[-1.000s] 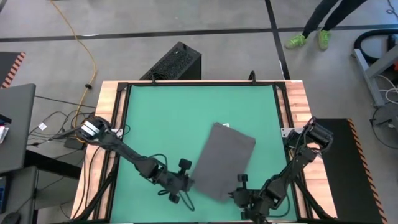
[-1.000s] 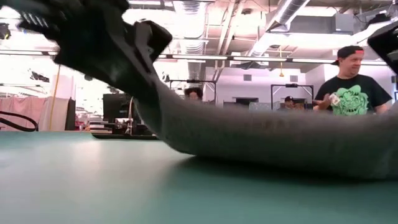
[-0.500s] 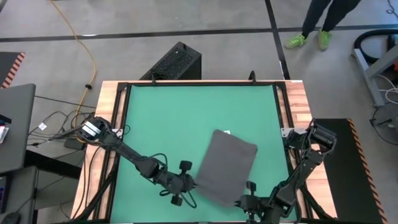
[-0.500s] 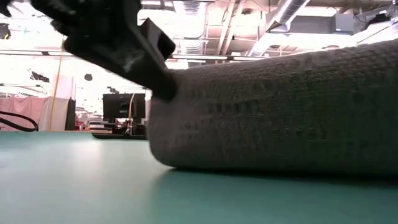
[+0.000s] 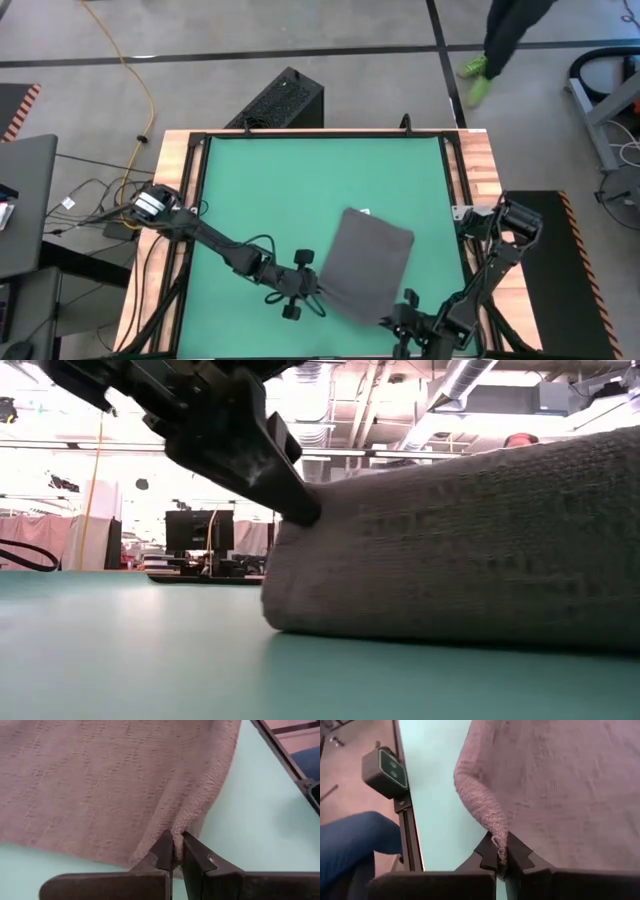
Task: Roll towel
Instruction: Roll the gray towel
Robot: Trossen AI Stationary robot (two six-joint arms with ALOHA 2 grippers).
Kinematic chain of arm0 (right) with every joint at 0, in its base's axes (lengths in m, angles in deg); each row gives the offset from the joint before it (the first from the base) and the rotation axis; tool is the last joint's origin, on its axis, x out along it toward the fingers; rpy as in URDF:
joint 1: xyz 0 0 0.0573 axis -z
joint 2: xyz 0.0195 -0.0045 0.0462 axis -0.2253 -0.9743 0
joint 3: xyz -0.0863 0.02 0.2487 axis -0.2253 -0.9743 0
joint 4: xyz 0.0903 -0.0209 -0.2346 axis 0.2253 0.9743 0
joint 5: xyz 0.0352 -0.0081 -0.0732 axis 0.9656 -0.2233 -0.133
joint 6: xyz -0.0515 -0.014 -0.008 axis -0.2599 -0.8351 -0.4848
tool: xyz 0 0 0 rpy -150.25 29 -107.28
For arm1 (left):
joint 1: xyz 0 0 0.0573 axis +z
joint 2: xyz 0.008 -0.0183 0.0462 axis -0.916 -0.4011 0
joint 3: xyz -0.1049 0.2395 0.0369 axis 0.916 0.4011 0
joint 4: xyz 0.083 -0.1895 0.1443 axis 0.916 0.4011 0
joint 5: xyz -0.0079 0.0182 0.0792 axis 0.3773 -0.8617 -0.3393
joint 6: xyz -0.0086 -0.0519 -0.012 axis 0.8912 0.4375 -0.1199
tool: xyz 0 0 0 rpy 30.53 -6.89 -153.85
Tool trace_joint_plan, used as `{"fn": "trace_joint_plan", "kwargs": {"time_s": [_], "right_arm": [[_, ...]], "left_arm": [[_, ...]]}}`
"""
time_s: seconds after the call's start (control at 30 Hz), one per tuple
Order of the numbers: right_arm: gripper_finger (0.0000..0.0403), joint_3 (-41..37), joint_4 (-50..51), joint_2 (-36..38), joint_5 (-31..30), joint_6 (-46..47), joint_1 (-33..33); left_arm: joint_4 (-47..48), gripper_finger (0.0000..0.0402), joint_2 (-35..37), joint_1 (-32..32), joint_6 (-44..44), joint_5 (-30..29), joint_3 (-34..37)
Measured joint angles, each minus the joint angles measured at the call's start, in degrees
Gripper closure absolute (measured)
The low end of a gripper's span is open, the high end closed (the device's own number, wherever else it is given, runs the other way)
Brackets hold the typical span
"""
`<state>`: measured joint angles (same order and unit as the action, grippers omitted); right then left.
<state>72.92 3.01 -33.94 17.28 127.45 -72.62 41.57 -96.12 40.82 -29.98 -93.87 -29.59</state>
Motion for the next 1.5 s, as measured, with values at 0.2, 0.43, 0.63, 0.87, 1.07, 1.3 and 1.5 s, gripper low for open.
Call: {"fn": "trace_joint_plan", "kwargs": {"time_s": [0.2, 0.43, 0.63, 0.87, 1.07, 1.3, 1.5], "right_arm": [[0.0376, 0.0, 4.2, 0.0, -0.2, 8.5, -2.0], [0.0375, 0.0, 9.5, 0.0, -0.2, 16.4, -2.6], [0.0375, 0.0, 15.4, 0.0, 1.9, 22.8, -1.3], [0.0375, 0.0, 18.2, 0.0, 5.9, 24.2, 0.2], [0.0375, 0.0, 18.3, 0.0, 10.8, 24.3, 1.7], [0.0375, -0.1, 18.8, 0.0, 12.8, 24.2, 1.7], [0.0375, -0.4, 19.2, 0.0, 15.3, 25.0, 1.7]], "left_arm": [[-0.1, 0.0399, 0.0, 1.2, -1.9, 0.0, 0.0], [-4.7, 0.0399, -5.1, 2.6, -3.8, 1.5, -0.1], [-5.7, 0.0392, -5.9, 2.5, -3.9, -1.0, 0.0], [-6.1, 0.0389, -5.9, 2.7, -4.8, -1.5, 0.0], [-6.4, 0.0388, -5.8, 2.8, -3.0, -4.9, -0.1], [-6.0, 0.0357, -5.8, 2.8, -6.9, -1.8, 0.0], [-4.3, 0.0312, -3.7, 2.8, -8.1, 0.3, 0.0]]}}
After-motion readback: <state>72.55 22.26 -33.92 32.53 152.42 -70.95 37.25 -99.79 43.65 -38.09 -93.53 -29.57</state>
